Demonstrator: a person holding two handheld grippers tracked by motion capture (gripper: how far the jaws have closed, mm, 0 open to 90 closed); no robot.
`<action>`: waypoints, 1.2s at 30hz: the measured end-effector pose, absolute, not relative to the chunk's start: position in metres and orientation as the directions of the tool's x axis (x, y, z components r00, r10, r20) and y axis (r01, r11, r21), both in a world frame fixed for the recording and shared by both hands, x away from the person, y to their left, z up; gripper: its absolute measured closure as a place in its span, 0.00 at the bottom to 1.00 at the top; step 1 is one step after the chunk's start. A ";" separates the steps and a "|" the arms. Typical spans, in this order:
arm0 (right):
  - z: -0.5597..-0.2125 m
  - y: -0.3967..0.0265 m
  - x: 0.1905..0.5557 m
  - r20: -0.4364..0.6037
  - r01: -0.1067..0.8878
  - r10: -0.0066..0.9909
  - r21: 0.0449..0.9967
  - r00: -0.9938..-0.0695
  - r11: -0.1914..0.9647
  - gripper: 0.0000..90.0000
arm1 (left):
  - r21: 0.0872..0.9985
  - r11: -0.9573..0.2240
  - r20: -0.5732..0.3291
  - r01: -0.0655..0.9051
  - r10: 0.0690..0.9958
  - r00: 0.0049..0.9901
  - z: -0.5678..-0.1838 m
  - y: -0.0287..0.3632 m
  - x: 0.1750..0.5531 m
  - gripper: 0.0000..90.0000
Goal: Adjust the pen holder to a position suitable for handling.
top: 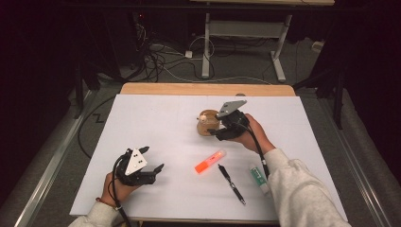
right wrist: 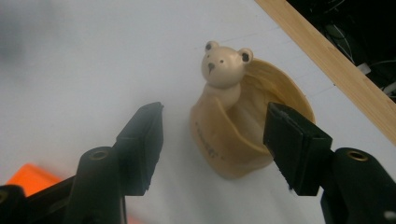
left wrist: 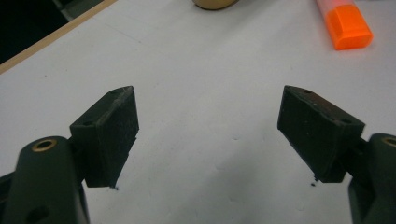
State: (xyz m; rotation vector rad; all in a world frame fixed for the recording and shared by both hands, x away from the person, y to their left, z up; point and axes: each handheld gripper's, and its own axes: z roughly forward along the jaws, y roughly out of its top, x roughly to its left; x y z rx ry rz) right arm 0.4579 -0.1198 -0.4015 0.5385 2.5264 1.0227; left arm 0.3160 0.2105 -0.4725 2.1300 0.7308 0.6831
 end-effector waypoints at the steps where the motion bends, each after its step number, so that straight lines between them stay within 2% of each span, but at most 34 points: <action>1: -0.402 -0.120 0.458 -0.185 0.210 0.472 0.717 -0.862 0.665 0.45 | 0.799 -0.536 0.224 0.272 0.686 0.693 -0.473 0.210 0.316 0.22; 8: -0.412 -0.098 0.484 -0.159 0.255 0.467 0.666 -0.870 0.701 0.57 | 0.801 -0.533 0.217 0.272 0.682 0.699 -0.473 0.211 0.316 0.22; 9: -0.415 -0.095 0.488 -0.149 0.255 0.452 0.654 -0.879 0.712 0.64 | 0.801 -0.533 0.216 0.272 0.681 0.699 -0.473 0.211 0.316 0.22; 11: -0.418 -0.093 0.493 -0.122 0.286 0.462 0.640 -0.879 0.713 0.71 | 0.799 -0.538 0.218 0.270 0.677 0.703 -0.473 0.212 0.315 0.22; 17: -0.428 -0.093 0.500 -0.034 0.333 0.463 0.647 -0.886 0.685 0.78 | 0.799 -0.537 0.211 0.271 0.672 0.709 -0.474 0.212 0.316 0.22; 28: -0.427 -0.096 0.486 0.063 0.414 0.498 0.652 -0.865 0.635 0.79 | 0.788 -0.554 0.212 0.268 0.654 0.727 -0.475 0.210 0.315 0.22; 35: -0.427 -0.095 0.471 0.061 0.418 0.505 0.649 -0.861 0.635 0.79 | 0.787 -0.556 0.210 0.269 0.651 0.729 -0.475 0.209 0.315 0.22; 36: -0.427 -0.092 0.467 0.031 0.402 0.504 0.646 -0.863 0.649 0.78 | 0.786 -0.556 0.210 0.269 0.650 0.731 -0.475 0.208 0.315 0.22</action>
